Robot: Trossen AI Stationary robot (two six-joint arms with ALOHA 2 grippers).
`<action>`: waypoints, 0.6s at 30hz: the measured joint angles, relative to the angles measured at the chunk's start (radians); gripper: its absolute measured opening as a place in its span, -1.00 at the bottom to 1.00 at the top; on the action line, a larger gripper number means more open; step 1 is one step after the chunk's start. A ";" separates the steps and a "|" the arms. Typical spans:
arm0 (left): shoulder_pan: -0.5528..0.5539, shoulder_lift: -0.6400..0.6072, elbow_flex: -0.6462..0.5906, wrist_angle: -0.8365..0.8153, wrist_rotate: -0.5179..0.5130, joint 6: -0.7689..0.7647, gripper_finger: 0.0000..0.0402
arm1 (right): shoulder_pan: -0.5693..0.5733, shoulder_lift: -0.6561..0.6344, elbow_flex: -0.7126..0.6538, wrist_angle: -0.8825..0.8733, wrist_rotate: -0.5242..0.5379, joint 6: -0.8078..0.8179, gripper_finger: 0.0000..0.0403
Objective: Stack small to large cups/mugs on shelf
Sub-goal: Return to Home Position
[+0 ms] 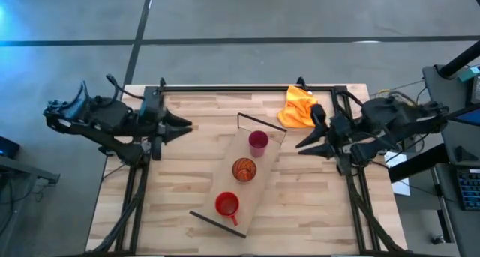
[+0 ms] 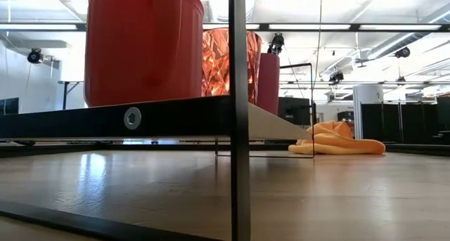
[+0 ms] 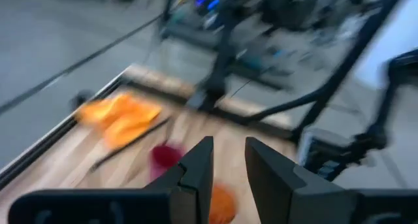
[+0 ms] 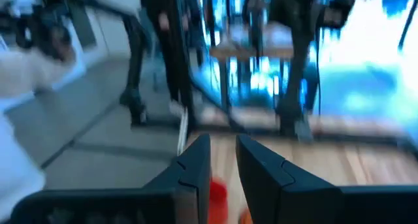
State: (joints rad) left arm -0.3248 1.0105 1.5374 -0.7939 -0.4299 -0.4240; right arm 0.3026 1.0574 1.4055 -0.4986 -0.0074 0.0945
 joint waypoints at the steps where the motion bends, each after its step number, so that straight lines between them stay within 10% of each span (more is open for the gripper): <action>1: 0.000 -0.002 -0.027 0.079 0.028 0.041 -0.63 | -0.008 -0.004 -0.035 0.069 -0.003 -0.010 -0.66; 7: 0.022 -0.017 -0.172 0.414 0.117 0.272 -0.63 | -0.111 -0.001 -0.180 0.129 -0.054 -0.047 -0.66; 18: 0.118 -0.188 -0.285 0.316 0.115 0.219 -0.63 | -0.383 -0.122 -0.288 0.145 -0.280 0.033 -0.66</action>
State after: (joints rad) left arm -0.2066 0.8221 1.2526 -0.4782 -0.3148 -0.2047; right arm -0.0809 0.9354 1.1174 -0.3534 -0.2872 0.1272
